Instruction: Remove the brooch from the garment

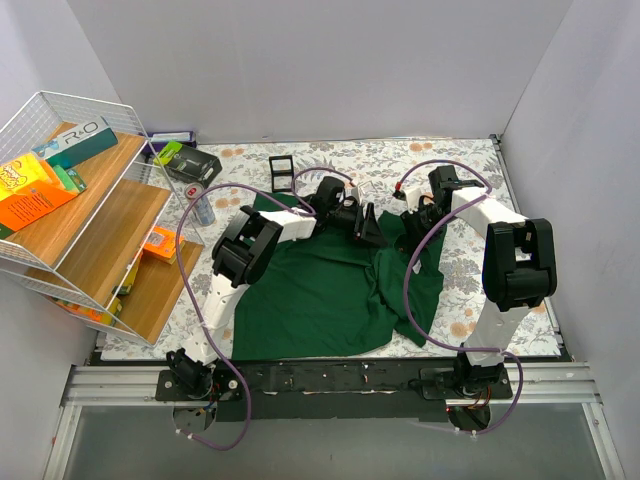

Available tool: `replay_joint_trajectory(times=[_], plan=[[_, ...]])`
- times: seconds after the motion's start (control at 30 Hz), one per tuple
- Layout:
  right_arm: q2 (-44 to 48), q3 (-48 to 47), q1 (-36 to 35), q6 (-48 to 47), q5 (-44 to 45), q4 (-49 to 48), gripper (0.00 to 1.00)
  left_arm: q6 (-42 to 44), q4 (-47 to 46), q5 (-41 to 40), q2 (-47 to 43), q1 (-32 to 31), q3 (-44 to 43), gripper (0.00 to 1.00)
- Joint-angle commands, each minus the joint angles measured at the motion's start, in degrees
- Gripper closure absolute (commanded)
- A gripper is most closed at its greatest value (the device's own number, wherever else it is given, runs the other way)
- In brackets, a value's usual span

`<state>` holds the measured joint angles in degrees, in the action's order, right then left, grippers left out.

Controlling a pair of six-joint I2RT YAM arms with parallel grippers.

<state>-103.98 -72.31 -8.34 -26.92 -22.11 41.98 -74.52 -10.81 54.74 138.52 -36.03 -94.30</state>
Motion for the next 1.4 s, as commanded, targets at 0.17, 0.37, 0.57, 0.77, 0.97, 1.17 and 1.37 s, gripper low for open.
replay_joint_trajectory(times=[0.17,0.37,0.57,0.77,0.97,1.17,1.37], plan=[[1.32,-0.11,-0.36,0.64,2.86,-1.98,0.77,5.69,6.23,-5.52,2.28,-2.11,-2.03,0.86],[4.57,1.20,-0.71,4.59,2.16,-6.28,0.76,6.49,8.26,-6.84,0.53,-1.59,-1.06,1.00],[4.94,2.00,-3.96,7.57,1.19,-7.26,0.75,3.69,6.25,-6.66,-0.70,-1.06,0.08,1.00],[4.32,3.41,-5.63,11.44,4.79,-9.81,0.76,1.22,3.69,-5.96,-2.37,-0.45,2.80,1.00],[2.74,1.30,-6.69,13.99,8.48,-10.95,0.72,0.87,3.86,-5.79,-5.10,0.17,6.06,1.00],[1.33,1.30,-7.31,14.87,8.93,-12.09,0.72,0.08,2.90,-4.91,-5.01,0.17,6.68,1.00],[0.71,1.47,-8.71,15.49,9.97,-12.88,0.72,-0.27,2.37,-4.64,-4.93,0.17,6.76,1.00]])
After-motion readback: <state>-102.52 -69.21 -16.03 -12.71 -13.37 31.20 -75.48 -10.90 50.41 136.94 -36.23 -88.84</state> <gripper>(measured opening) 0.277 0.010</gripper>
